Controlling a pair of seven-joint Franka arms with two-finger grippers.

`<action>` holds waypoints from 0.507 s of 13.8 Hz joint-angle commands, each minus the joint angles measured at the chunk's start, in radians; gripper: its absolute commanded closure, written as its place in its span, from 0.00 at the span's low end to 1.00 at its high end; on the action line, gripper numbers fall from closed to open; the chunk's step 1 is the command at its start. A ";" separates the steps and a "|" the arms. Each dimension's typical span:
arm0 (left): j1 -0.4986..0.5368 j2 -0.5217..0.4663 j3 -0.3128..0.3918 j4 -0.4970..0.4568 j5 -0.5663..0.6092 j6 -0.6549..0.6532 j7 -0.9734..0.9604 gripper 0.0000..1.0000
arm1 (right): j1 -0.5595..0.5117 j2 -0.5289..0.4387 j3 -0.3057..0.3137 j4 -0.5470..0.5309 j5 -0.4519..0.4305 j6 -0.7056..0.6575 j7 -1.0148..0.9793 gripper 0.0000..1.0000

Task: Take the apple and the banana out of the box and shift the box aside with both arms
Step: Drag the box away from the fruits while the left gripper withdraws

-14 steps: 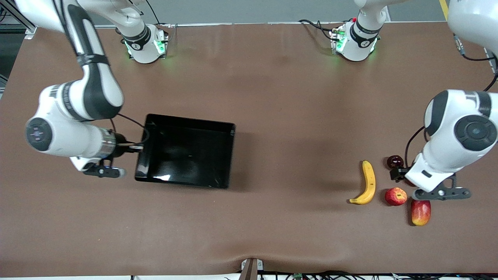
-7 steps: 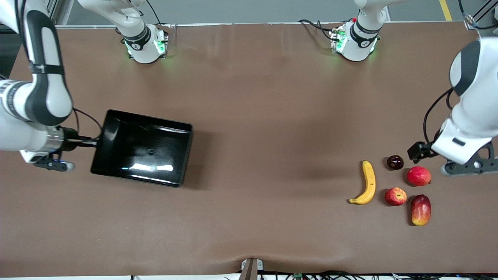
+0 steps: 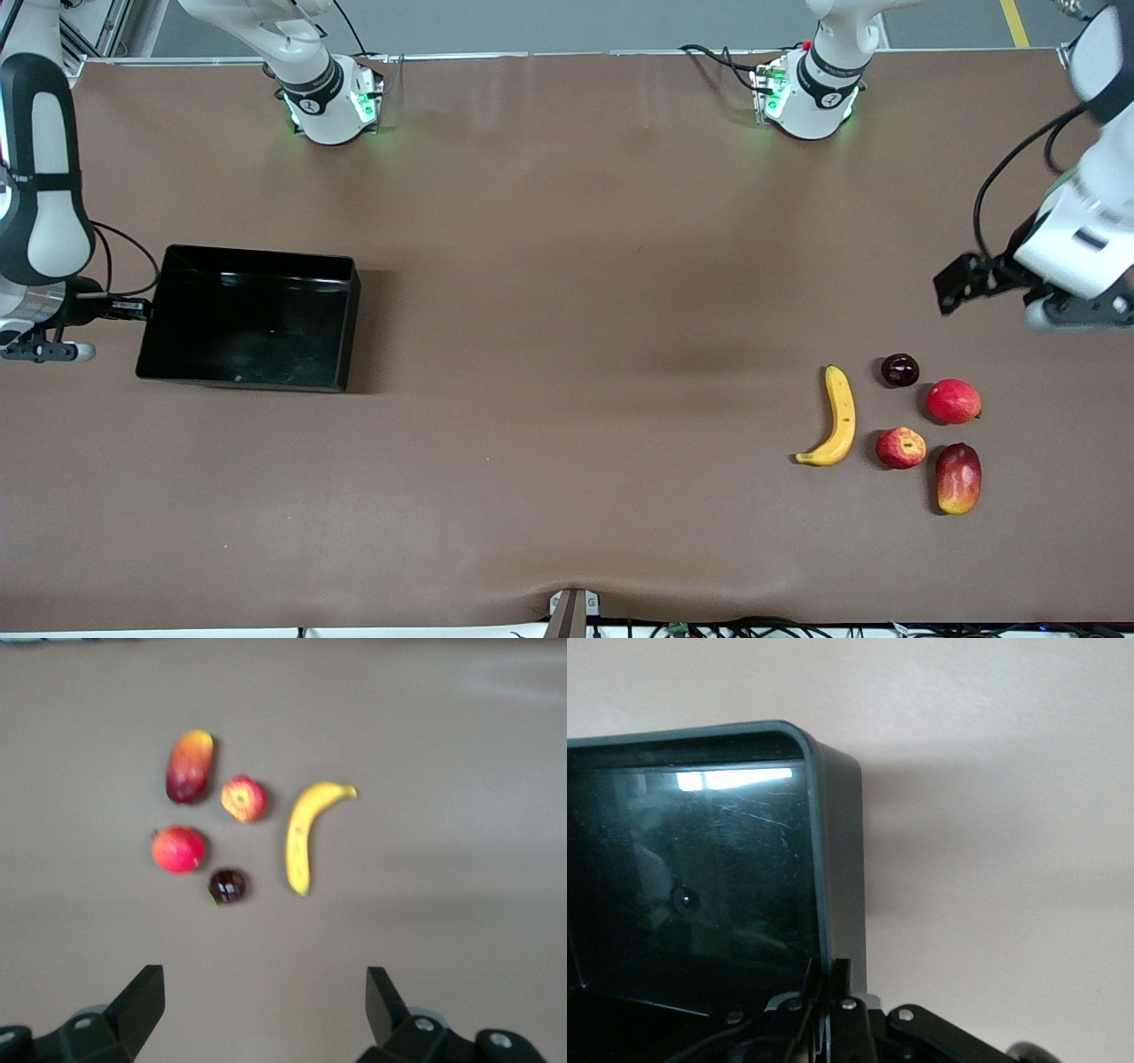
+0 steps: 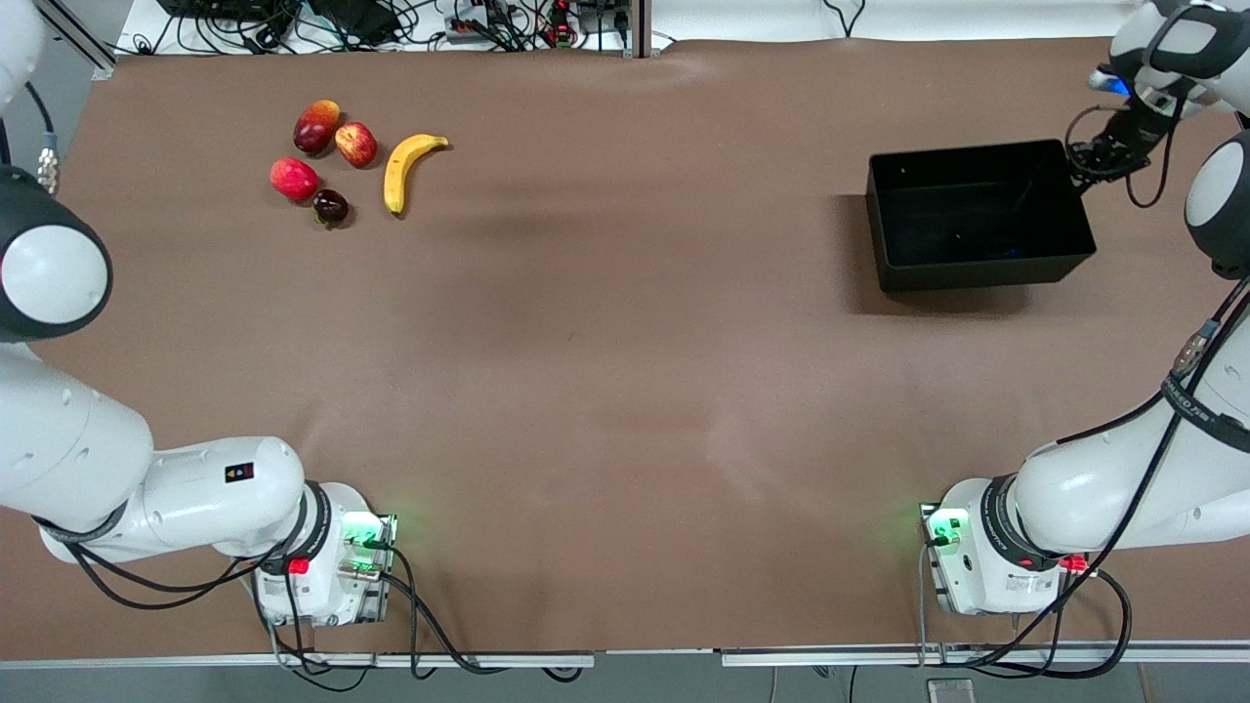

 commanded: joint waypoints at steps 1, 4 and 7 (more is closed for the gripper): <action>-0.158 -0.106 0.157 -0.079 -0.057 -0.043 -0.004 0.00 | -0.011 0.021 0.006 -0.008 0.087 0.008 -0.050 1.00; -0.163 -0.106 0.154 -0.096 -0.057 -0.041 -0.020 0.00 | -0.023 0.064 0.006 -0.008 0.117 0.067 -0.057 1.00; -0.162 -0.115 0.137 -0.102 -0.057 -0.043 -0.021 0.00 | -0.017 0.073 0.006 0.021 0.118 0.047 -0.055 0.00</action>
